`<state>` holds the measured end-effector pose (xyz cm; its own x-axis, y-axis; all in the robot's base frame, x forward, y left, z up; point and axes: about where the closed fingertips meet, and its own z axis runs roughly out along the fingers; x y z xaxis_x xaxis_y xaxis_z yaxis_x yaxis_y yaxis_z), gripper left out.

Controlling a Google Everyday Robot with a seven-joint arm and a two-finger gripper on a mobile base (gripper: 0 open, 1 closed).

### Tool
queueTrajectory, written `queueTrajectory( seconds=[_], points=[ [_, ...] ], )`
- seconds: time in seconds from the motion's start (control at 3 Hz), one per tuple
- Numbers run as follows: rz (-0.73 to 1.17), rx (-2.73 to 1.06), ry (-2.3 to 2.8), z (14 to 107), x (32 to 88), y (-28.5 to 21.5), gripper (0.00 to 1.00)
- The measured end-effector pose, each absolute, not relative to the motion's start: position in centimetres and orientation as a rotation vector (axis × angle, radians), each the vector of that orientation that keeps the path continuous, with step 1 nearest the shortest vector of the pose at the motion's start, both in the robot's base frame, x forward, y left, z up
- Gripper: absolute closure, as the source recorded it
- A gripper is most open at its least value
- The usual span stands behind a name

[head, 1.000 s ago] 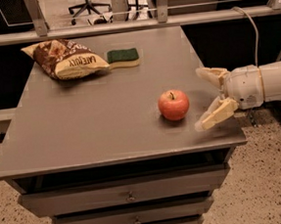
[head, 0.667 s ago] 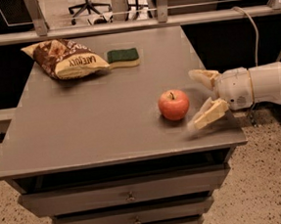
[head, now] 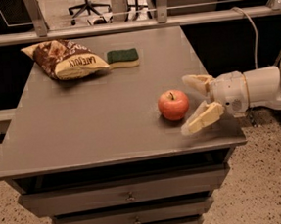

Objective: Move apple near brown chip bag

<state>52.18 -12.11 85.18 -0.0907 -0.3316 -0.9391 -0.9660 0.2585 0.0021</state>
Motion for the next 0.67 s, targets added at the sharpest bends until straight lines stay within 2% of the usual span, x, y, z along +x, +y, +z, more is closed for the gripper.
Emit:
queueTrajectory(
  seconds=[0.33,0.67],
  points=[
    [0.888,-1.227,1.608,84.8,51.8,-11.2,0.0],
    [0.91,-1.236,1.575,84.6,52.2,-9.8,0.18]
  ],
)
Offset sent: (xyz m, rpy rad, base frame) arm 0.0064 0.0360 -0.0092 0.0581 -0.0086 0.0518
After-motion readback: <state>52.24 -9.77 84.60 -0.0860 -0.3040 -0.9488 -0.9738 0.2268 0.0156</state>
